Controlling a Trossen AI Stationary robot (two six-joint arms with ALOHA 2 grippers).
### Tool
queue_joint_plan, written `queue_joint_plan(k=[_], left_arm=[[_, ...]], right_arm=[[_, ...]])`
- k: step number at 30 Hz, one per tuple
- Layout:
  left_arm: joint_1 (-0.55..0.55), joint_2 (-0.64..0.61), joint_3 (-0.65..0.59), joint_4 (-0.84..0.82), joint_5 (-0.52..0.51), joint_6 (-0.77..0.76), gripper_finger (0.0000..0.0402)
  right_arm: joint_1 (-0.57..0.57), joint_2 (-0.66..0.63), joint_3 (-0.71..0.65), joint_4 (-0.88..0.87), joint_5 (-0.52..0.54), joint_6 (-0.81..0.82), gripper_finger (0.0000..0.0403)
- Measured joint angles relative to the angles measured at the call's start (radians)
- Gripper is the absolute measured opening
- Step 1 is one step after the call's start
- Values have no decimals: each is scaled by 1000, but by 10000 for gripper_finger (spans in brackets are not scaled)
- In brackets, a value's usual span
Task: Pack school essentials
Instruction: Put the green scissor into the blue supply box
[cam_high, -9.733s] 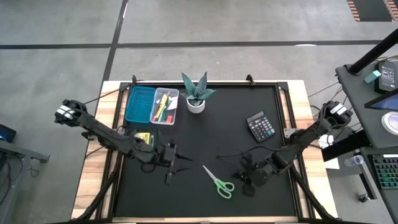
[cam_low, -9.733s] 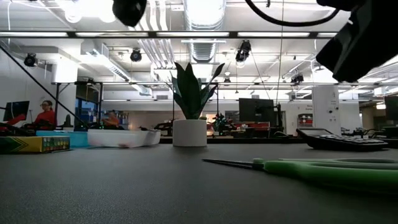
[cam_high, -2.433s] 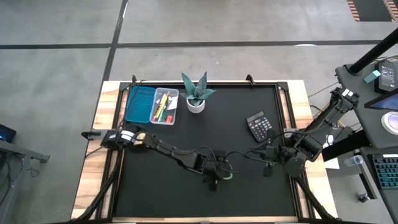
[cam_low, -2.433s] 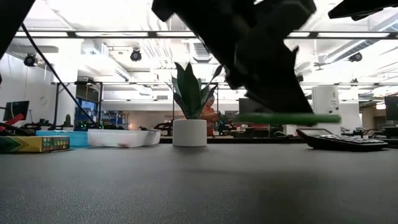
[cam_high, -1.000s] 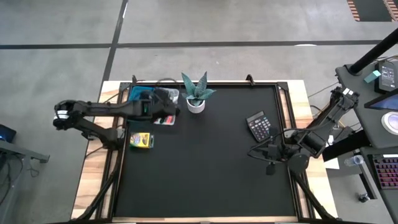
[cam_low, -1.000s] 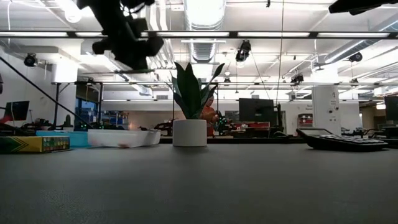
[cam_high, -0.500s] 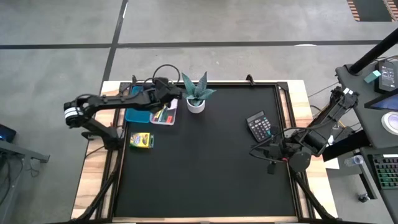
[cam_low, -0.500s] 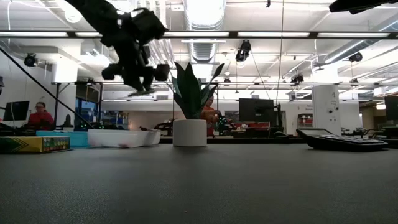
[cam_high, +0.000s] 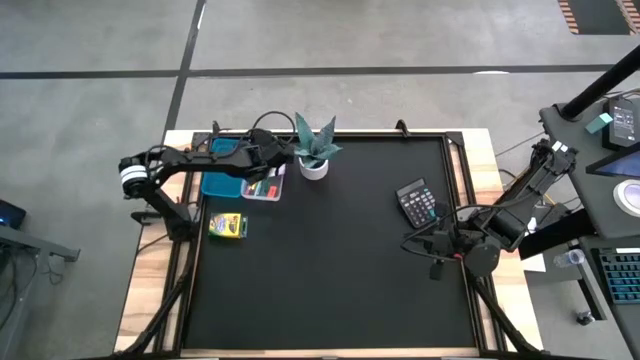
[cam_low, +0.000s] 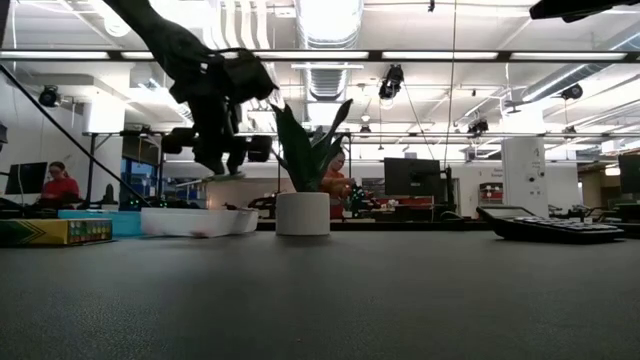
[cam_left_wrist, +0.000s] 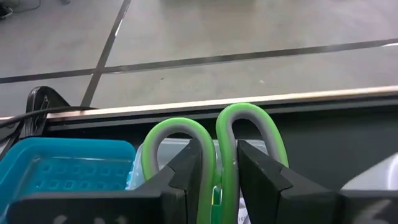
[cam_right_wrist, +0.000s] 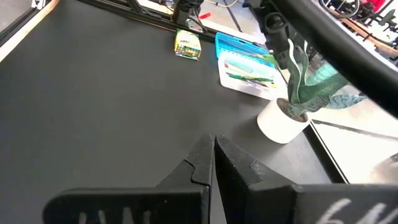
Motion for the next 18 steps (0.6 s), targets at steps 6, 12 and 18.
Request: queue_joint_plan(k=[6, 12, 18], left_arm=[[3, 11, -2, 0, 20, 0, 77], [-13, -42, -2, -10, 36, 17, 79], [-11, -159, -37, -84, 29, 4, 80]], right_arm=[[0, 0, 0, 0, 0, -1, 9], [0, 0, 0, -3, 0, 0, 9], [0, 0, 0, -4, 0, 8, 9]])
